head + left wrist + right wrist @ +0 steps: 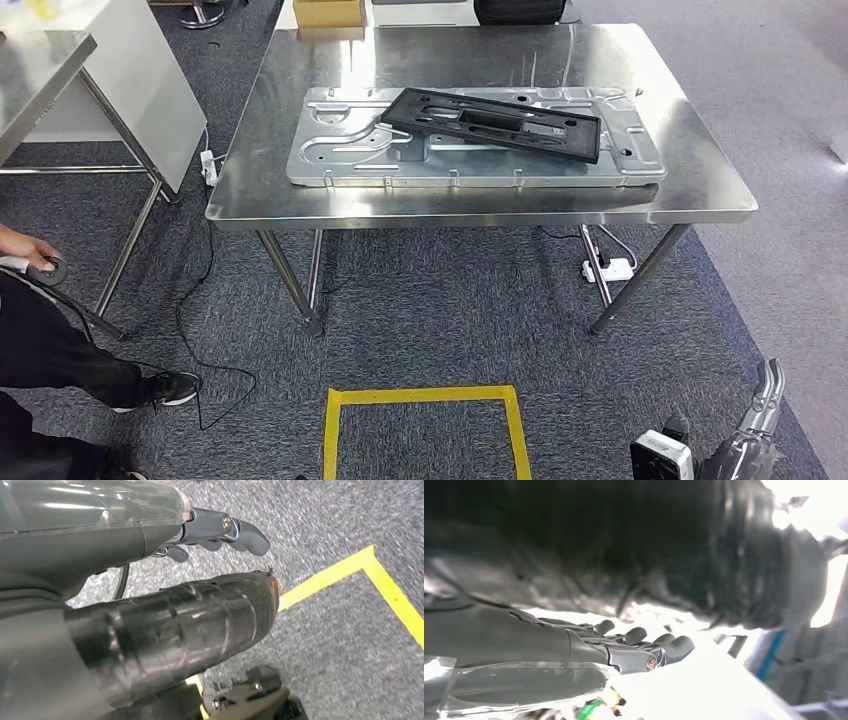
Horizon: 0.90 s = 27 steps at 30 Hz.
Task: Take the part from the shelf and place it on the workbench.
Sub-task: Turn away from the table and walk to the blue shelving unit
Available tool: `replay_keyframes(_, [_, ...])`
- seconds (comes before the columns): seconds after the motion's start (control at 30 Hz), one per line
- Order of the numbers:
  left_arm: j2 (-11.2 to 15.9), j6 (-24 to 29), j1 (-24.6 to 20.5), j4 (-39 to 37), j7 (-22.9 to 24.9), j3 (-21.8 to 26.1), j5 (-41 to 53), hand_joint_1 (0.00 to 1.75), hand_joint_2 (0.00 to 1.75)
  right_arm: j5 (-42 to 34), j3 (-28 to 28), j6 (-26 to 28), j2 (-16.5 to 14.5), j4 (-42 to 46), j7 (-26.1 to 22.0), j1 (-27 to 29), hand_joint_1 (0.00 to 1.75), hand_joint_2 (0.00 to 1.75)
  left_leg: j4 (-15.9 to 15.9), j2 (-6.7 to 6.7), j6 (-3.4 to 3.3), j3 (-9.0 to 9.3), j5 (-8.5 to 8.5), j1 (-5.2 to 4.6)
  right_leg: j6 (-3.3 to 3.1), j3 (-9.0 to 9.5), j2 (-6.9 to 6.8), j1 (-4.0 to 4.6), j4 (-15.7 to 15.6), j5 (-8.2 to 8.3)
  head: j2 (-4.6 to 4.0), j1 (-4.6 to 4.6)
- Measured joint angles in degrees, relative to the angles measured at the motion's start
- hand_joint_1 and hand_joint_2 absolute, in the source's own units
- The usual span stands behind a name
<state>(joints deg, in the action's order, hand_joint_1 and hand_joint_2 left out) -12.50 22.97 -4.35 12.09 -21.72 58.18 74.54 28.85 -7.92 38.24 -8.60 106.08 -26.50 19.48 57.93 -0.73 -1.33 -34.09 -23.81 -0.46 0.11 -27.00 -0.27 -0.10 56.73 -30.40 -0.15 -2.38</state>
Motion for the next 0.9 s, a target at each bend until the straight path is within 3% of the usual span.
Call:
replay_keyframes(0.03, [-0.01, 0.0, 0.04, 0.0, 0.04, 0.04, 0.01, 0.0, 0.0, -0.34, -1.11, -0.57, -0.02, -0.84, -0.06, -0.06, 0.0, 0.0, 0.52, 0.1, 0.32, -0.35, -0.67, 0.09, -0.37, -0.44, -0.1, -0.08, -0.17, 0.54, 0.0, -0.01])
replay_keyframes(0.1, [-0.02, -0.02, 0.15, 0.0, 0.14, 0.12, 0.03, 0.0, 0.0, -0.69, -3.33, -2.12, -0.16, -2.53, -0.18, -0.34, 0.0, 0.0, 4.16, 0.31, 0.88, -1.76, -4.82, 0.25, -1.13, -1.74, -0.32, -0.34, -0.44, 1.82, 0.0, 0.07])
replay_keyframes(0.17, [-0.02, -0.04, 0.21, 0.0, 0.19, 0.16, 0.04, 0.0, 0.0, -0.87, -5.86, -4.22, -0.45, -4.71, -0.22, -0.98, 0.0, 0.0, 11.07, 0.37, 1.31, -3.65, -10.11, 0.45, -1.44, -3.39, -0.38, -0.22, -0.34, 3.06, 0.0, 0.15])
replay_keyframes(0.2, [-0.02, -0.05, 0.22, 0.0, 0.19, 0.2, 0.04, 0.0, 0.0, -0.9, -7.38, -5.38, -0.65, -6.24, -0.26, -1.51, 0.0, 0.0, 14.11, 0.36, 1.46, -4.1, -11.3, 0.53, -1.39, -4.31, -0.4, -0.17, -0.24, 3.72, 0.0, 0.14])
replay_keyframes(0.23, [-0.02, -0.07, 0.21, 0.0, 0.19, 0.25, 0.04, 0.0, 0.0, -0.82, -9.16, -6.59, -0.86, -8.13, -0.34, -2.18, 0.0, 0.0, 15.73, 0.36, 1.55, -3.82, -11.1, 0.59, -1.31, -5.31, -0.43, -0.16, -0.08, 4.37, 0.0, 0.15])
replay_keyframes(0.27, [-0.02, -0.11, 0.21, 0.0, 0.19, 0.3, 0.04, 0.0, 0.0, -0.62, -11.12, -7.73, -1.09, -10.25, -0.56, -3.0, 0.0, 0.0, 15.38, 0.36, 1.57, -2.61, -9.8, 0.62, -1.19, -6.32, -0.43, -0.17, 0.15, 4.99, 0.0, 0.15])
replay_keyframes(0.33, [-0.02, -0.23, 0.14, 0.0, 0.18, 0.38, 0.04, 0.0, 0.0, 0.0, -15.48, -9.44, -1.56, -14.96, -1.56, -4.8, 0.0, 0.0, 9.22, 0.37, 1.37, 2.59, -6.89, 0.64, -0.85, -8.05, -0.42, -0.23, 0.75, 6.06, 0.0, 0.16])
replay_keyframes(0.4, [-0.02, -0.37, 0.01, 0.0, 0.17, 0.4, 0.09, 0.0, 0.0, 0.74, -19.9, -10.03, -1.87, -19.89, -3.42, -6.75, 0.0, 0.0, 0.99, 0.43, 0.93, 8.15, -7.04, 0.44, -0.31, -9.12, -0.43, -0.14, 1.34, 7.01, 0.0, 0.13])
replay_keyframes(0.47, [-0.04, -0.46, -0.07, 0.0, 0.19, 0.41, 0.15, 0.0, 0.0, 2.19, -24.35, -9.49, -1.99, -25.52, -5.2, -9.0, 0.0, 0.0, -2.55, 0.47, 0.3, 9.96, -7.9, 0.16, 0.34, -9.5, -0.5, -0.11, 1.44, 8.01, 0.0, 0.12])
replay_keyframes(0.53, [-0.09, -0.52, -0.07, -0.01, 0.25, 0.44, 0.2, 0.0, 0.0, 4.38, -28.73, -8.08, -1.91, -32.18, -6.72, -11.24, 0.0, 0.0, -2.77, 0.3, -0.64, 9.27, -6.94, 0.25, 1.01, -9.75, -0.38, -0.23, 1.5, 8.23, 0.0, 0.13])
replay_keyframes(0.57, [-0.1, -0.55, -0.09, -0.01, 0.32, 0.45, 0.2, 0.0, 0.0, 5.49, -30.97, -7.34, -1.73, -36.02, -7.5, -12.25, 0.0, 0.0, -2.9, 0.19, -1.23, 8.76, -6.26, 0.34, 1.33, -10.16, -0.24, -0.31, 2.4, 6.87, 0.0, 0.09])
replay_keyframes(0.67, [-0.13, -0.69, -0.09, 0.0, 0.56, 0.48, 0.23, 0.0, 0.0, 8.54, -37.36, -5.51, -0.26, -49.23, -9.25, -15.2, 0.0, 0.0, -2.97, -0.01, -2.27, 6.45, -4.24, 0.24, 2.15, -12.6, 0.03, -0.71, 11.12, -1.4, 0.0, 0.05])
replay_keyframes(0.7, [-0.13, -0.74, -0.05, 0.0, 0.61, 0.49, 0.28, 0.0, 0.0, 9.55, -39.07, -4.97, 0.43, -53.68, -9.45, -16.09, 0.0, 0.0, -2.88, -0.03, -2.28, 5.58, -3.65, 0.15, 2.39, -13.15, 0.03, -0.83, 14.45, -3.0, 0.0, 0.05])
replay_keyframes(0.73, [-0.13, -0.76, -0.02, 0.0, 0.64, 0.5, 0.33, 0.0, 0.0, 10.45, -40.64, -4.55, 1.14, -58.03, -9.5, -16.86, 0.0, 0.0, -2.73, -0.06, -2.22, 4.7, -3.07, 0.09, 2.58, -13.08, 0.03, -0.97, 16.6, -3.1, 0.0, 0.05])
replay_keyframes(0.77, [-0.13, -0.77, 0.0, 0.0, 0.64, 0.51, 0.37, 0.0, 0.0, 11.06, -42.04, -4.37, 1.75, -61.98, -9.39, -17.54, 0.0, 0.0, -2.47, -0.07, -2.1, 3.76, -2.51, 0.07, 2.72, -12.14, 0.03, -1.11, 17.03, -2.02, 0.0, 0.05])
replay_keyframes(0.8, [-0.13, -0.77, 0.0, 0.0, 0.65, 0.52, 0.4, 0.0, 0.0, 11.31, -43.29, -4.49, 2.19, -65.36, -9.17, -18.14, 0.0, 0.0, -2.09, -0.08, -1.91, 2.82, -2.03, 0.07, 2.81, -10.24, 0.02, -1.28, 15.54, -0.41, 0.0, 0.05])
replay_keyframes(0.83, [-0.13, -0.77, -0.01, 0.0, 0.65, 0.52, 0.4, 0.0, 0.0, 11.39, -44.4, -4.74, 2.53, -68.28, -8.84, -18.71, 0.0, 0.0, -1.6, -0.08, -1.68, 1.91, -1.61, 0.07, 2.85, -7.4, 0.02, -1.48, 12.36, 0.87, 0.0, 0.05])
replay_keyframes(0.9, [-0.13, -0.76, -0.03, 0.0, 0.63, 0.54, 0.38, 0.0, 0.0, 11.28, -45.99, -5.63, 2.9, -72.86, -8.06, -19.84, 0.0, 0.0, -0.51, -0.12, -1.08, 0.39, -1.04, -0.04, 2.65, -1.77, 0.1, -1.45, 4.49, 0.52, 0.0, 0.08])
